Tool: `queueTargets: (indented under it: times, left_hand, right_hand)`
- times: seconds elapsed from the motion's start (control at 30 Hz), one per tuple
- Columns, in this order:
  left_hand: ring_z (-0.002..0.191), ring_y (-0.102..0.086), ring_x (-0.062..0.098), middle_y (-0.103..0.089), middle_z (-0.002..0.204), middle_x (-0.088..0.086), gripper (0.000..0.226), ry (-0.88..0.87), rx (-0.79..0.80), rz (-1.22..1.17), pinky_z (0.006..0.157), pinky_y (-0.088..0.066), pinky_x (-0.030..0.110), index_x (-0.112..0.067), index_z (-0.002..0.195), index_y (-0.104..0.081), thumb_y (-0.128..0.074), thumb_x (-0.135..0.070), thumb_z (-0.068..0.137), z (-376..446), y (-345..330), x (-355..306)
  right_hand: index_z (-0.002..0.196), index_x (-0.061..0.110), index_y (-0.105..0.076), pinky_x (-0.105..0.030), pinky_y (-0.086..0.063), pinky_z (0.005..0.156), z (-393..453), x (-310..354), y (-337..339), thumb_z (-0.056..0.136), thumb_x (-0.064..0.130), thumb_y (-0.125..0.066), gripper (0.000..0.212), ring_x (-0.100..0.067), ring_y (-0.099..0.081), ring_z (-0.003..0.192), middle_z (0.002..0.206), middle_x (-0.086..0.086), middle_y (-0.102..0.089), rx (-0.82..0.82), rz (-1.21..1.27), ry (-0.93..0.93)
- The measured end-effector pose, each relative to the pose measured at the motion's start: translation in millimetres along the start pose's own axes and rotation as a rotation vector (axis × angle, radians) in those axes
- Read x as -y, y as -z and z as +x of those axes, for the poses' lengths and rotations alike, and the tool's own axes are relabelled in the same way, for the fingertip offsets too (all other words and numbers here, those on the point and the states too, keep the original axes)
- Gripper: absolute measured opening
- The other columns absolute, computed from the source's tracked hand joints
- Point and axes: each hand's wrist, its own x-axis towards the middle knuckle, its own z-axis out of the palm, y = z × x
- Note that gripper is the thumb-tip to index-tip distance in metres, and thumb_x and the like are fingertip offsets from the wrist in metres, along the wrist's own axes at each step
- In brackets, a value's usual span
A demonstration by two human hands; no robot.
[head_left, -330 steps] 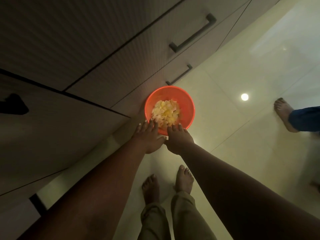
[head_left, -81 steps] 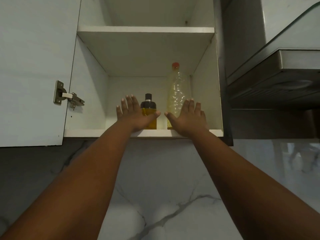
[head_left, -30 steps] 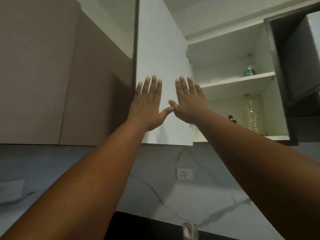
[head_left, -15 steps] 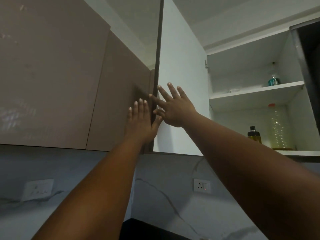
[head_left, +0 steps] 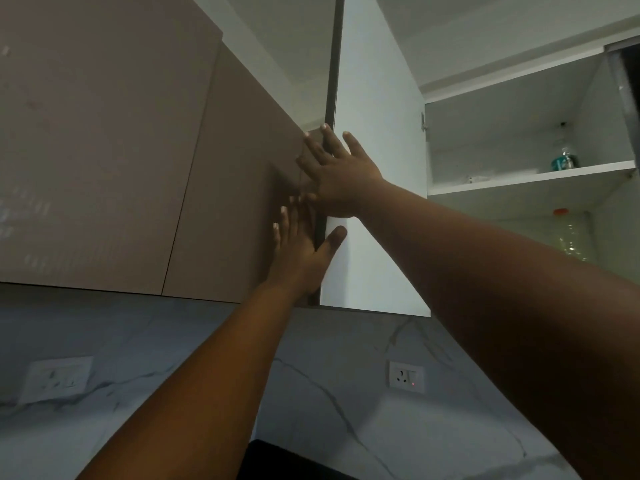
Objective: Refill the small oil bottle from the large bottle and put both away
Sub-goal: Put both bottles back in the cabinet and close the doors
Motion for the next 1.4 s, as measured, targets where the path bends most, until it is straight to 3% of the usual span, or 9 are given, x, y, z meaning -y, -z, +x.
queueTargets:
  times: [0.3,0.4,0.57,0.7,0.9,0.97,1.1,1.2,1.4]
  left_hand:
    - [0.148,0.025,0.007,0.018,0.166,-0.006,0.100,-0.053,0.002,-0.236,0.118,0.021,0.034,-0.029,0.157,0.010,-0.020,-0.082,0.079,1,-8,-9]
    - [0.139,0.023,-0.008,0.014,0.166,-0.007,0.093,-0.056,0.030,-0.371,0.118,0.019,0.033,-0.026,0.158,0.007,-0.035,-0.065,0.086,0,-13,-25]
    - [0.153,0.009,0.015,0.003,0.168,-0.003,0.089,-0.095,0.079,-0.634,0.124,0.003,0.048,-0.025,0.159,0.000,-0.046,-0.040,0.084,0,-23,-64]
    - [0.154,-0.002,0.017,-0.005,0.168,-0.001,0.090,-0.143,0.099,-0.770,0.124,-0.008,0.049,-0.024,0.159,-0.005,-0.051,-0.037,0.082,-4,-41,-106]
    - [0.150,-0.004,0.011,-0.007,0.165,-0.010,0.092,-0.232,0.168,-0.852,0.123,-0.003,0.051,-0.040,0.155,0.003,-0.051,-0.034,0.081,-15,-76,-171]
    - [0.148,-0.013,0.012,-0.016,0.162,-0.011,0.092,-0.278,0.166,-0.837,0.124,-0.003,0.049,-0.043,0.154,0.001,-0.051,-0.031,0.078,-17,-87,-194]
    - [0.149,-0.010,0.018,-0.012,0.164,-0.007,0.092,-0.319,0.164,-0.742,0.116,0.007,0.024,-0.037,0.156,0.003,-0.051,-0.035,0.080,-21,-114,-234]
    - [0.152,-0.007,0.025,-0.007,0.166,-0.003,0.093,-0.358,0.120,-0.665,0.124,-0.003,0.043,-0.027,0.158,0.003,-0.057,-0.034,0.087,-21,-142,-261]
    - [0.153,0.013,0.020,0.012,0.167,0.002,0.091,-0.435,0.106,-0.377,0.119,0.017,0.040,-0.018,0.158,0.012,-0.026,-0.065,0.090,-21,-214,-299]
  right_hand:
    - [0.153,0.012,-0.003,-0.043,0.008,0.117,-8,-14,7,0.097,0.052,-0.019,0.071,-0.023,0.013,0.147,0.161,-0.009,0.008,-0.002,-0.022,-0.003]
    - [0.153,0.013,-0.003,-0.042,0.003,0.120,-18,-27,13,0.096,0.048,-0.024,0.070,-0.022,0.011,0.148,0.161,-0.008,0.007,-0.015,0.017,0.008]
    - [0.153,0.013,-0.002,-0.038,0.001,0.120,-43,-52,26,0.097,0.044,-0.028,0.069,-0.022,0.010,0.148,0.162,-0.008,0.005,0.001,0.034,-0.001]
    - [0.153,0.013,-0.002,-0.035,0.002,0.119,-75,-83,42,0.096,0.043,-0.025,0.069,-0.021,0.009,0.148,0.162,-0.008,0.004,0.027,-0.004,-0.014]
    - [0.154,0.017,-0.003,-0.029,0.007,0.114,-124,-135,60,0.089,0.046,-0.019,0.073,-0.018,0.011,0.147,0.162,-0.006,0.006,0.097,-0.083,-0.085]
    - [0.154,0.017,-0.003,-0.029,0.008,0.113,-140,-153,64,0.089,0.046,-0.020,0.073,-0.018,0.011,0.147,0.161,-0.007,0.007,0.133,-0.122,-0.105]
    - [0.153,0.016,-0.002,-0.030,0.008,0.114,-172,-187,68,0.089,0.048,-0.018,0.074,-0.017,0.011,0.147,0.161,-0.007,0.009,0.215,-0.217,-0.146]
    - [0.153,0.016,-0.002,-0.032,0.008,0.115,-195,-212,68,0.087,0.050,-0.014,0.076,-0.018,0.012,0.147,0.161,-0.008,0.010,0.270,-0.290,-0.171]
    - [0.153,0.014,-0.005,-0.037,0.007,0.118,-239,-268,52,0.091,0.051,-0.012,0.073,-0.021,0.014,0.147,0.161,-0.009,0.008,0.363,-0.436,-0.195]
